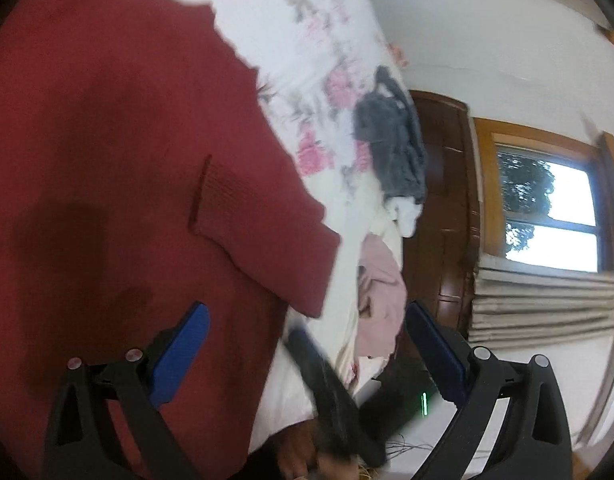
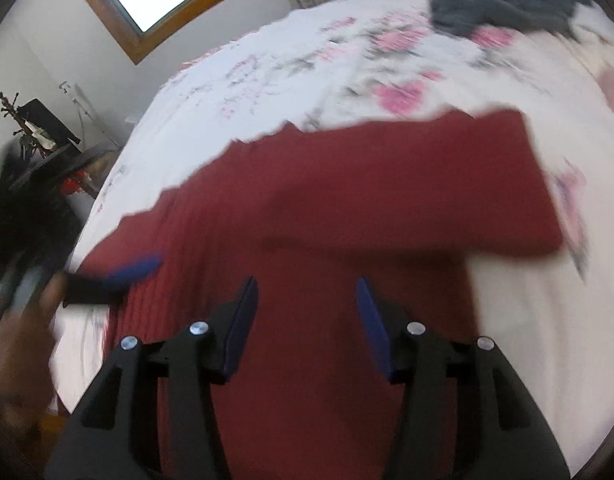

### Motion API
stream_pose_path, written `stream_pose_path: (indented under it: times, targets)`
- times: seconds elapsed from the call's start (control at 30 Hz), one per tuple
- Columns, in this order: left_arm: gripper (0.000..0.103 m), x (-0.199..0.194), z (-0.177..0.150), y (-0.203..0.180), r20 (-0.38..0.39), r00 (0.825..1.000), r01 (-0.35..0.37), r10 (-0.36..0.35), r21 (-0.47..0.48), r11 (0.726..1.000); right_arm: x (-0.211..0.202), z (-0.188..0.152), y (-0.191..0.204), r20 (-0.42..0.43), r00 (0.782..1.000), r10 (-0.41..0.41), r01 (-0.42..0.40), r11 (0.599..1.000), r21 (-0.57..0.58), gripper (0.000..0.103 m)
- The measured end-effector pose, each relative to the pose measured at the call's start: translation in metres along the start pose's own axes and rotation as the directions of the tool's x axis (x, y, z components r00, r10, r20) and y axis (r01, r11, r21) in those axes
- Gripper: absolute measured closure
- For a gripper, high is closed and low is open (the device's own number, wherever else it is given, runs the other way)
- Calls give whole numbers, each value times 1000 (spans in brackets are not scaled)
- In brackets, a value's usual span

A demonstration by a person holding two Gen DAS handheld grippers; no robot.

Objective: Fold small clothes
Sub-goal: 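Fold the held sleeve across the sweater body with the right tool, release, then grasp the other sleeve cuff with the left tool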

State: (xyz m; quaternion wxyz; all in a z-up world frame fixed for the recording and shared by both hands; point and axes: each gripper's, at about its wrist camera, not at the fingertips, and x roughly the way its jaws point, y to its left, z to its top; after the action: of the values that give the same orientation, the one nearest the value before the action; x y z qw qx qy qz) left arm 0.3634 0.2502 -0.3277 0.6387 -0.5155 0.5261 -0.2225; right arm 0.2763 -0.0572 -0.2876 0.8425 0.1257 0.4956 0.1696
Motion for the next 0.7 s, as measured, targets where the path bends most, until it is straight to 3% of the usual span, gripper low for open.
stream_pose_path:
  times: [0.27, 0.4, 0.53, 0.57, 0.6, 0.63, 0.7]
  targets:
    - [4, 65, 30, 38, -46, 988, -151, 147, -91, 984, -53, -74, -31, -25, 999, 21, -17, 991, 134, 50]
    - [6, 78, 39, 48, -66, 980, -195, 188, -125, 973, -68, -74, -30, 17, 999, 38, -40, 985, 170, 50]
    - [8, 82, 42, 40, -59, 977, -208, 203, -99, 973, -76, -67, -26, 53, 996, 68, -77, 977, 198, 50]
    - [27, 83, 43, 36, -64, 973, -226, 221, -81, 971, -77, -66, -24, 58, 996, 74, -84, 977, 197, 50]
    - [70, 82, 42, 34, -68, 971, -236, 231, -71, 969, -78, -65, -21, 61, 995, 79, -89, 977, 192, 50]
    - [84, 85, 44, 34, -84, 963, -262, 256, -65, 963, -79, -66, -18, 61, 995, 82, -92, 978, 188, 50]
    - [92, 87, 48, 35, -94, 949, -308, 302, -62, 949, -82, -68, -13, 60, 994, 89, -99, 979, 180, 50]
